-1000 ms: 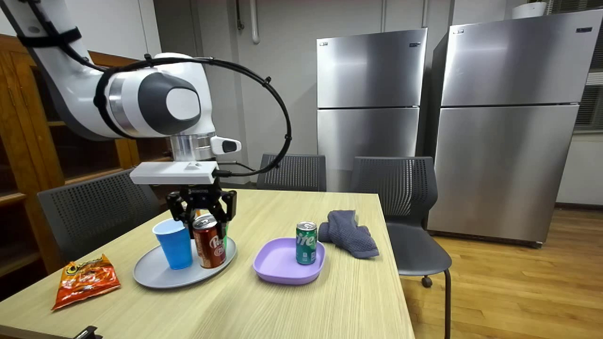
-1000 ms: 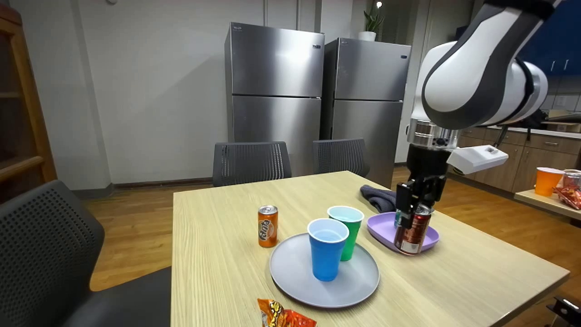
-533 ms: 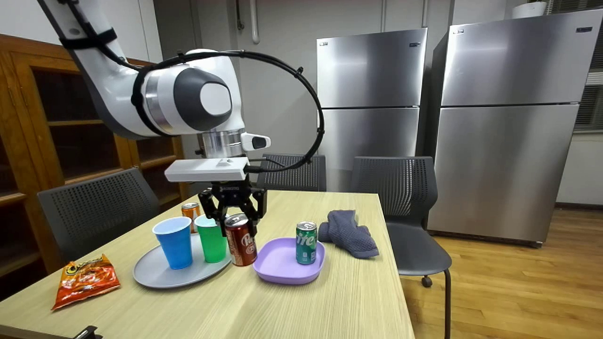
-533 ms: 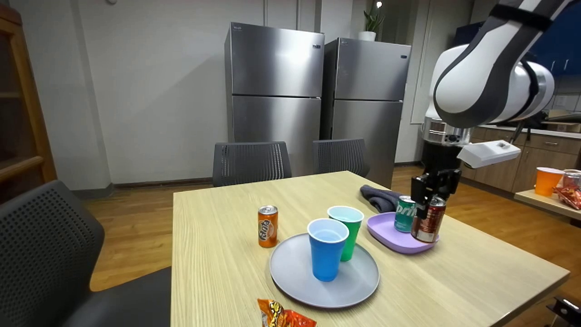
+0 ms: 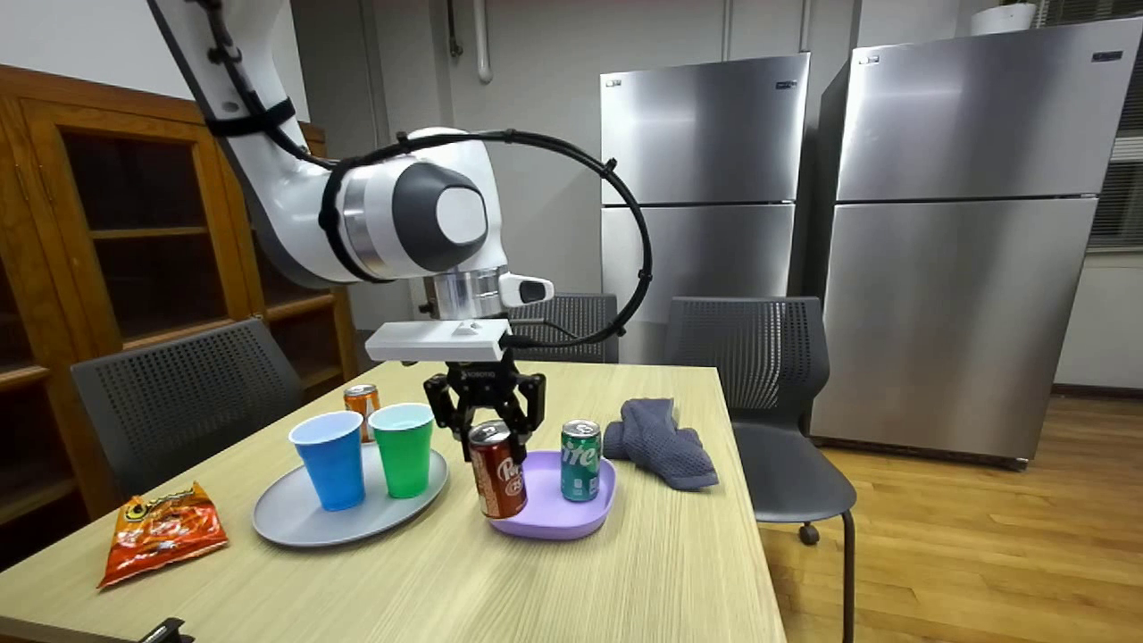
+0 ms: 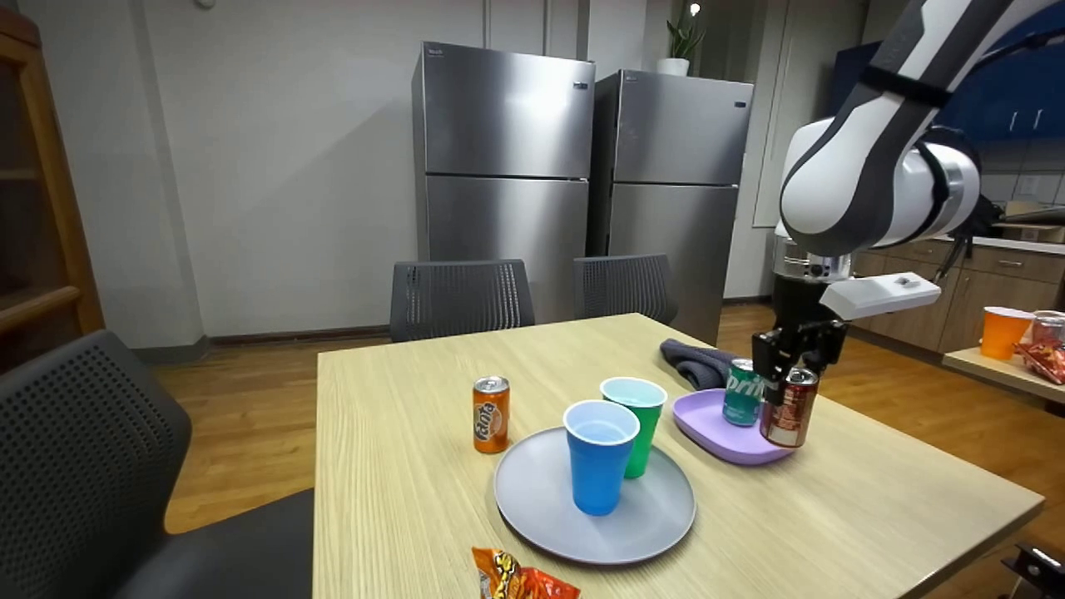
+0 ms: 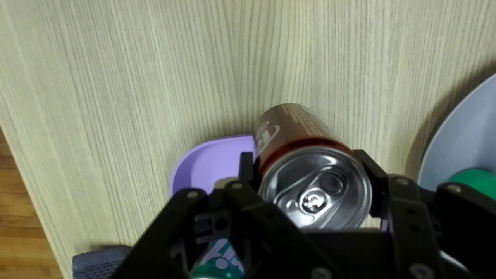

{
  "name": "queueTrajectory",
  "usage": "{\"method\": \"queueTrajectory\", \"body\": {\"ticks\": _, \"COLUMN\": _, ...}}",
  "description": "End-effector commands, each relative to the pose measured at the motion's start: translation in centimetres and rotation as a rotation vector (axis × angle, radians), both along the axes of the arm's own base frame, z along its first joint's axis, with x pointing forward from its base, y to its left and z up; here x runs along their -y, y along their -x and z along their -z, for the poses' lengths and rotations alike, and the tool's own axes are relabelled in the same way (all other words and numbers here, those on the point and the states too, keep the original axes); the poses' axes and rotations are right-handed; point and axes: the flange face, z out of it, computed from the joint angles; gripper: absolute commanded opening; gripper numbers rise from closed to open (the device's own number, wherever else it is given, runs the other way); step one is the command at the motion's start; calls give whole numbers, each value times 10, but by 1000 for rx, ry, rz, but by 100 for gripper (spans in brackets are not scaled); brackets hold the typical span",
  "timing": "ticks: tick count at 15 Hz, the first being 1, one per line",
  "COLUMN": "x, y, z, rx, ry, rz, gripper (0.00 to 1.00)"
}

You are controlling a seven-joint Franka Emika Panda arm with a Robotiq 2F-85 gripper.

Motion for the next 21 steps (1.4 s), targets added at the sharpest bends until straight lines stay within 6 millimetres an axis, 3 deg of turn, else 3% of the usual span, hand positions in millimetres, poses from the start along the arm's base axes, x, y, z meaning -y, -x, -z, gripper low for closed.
{"method": "queueTrajectory", "body": {"ticks": 1, "x": 11, "y": -21, "z": 9, "rx": -9, "ry": 8, "rz": 69, "gripper": 38}}
{"method": "queueTrajectory", "body": {"ticks": 10, "x": 32, "y": -51, "z": 16, "rx": 6, "ry": 10, "rz": 123, "gripper": 38}}
{"method": "queueTrajectory", "body": {"ticks": 21, "x": 41, "y": -58, "z": 42, "rx": -7, "ry": 17, "rz": 175, "gripper": 38}}
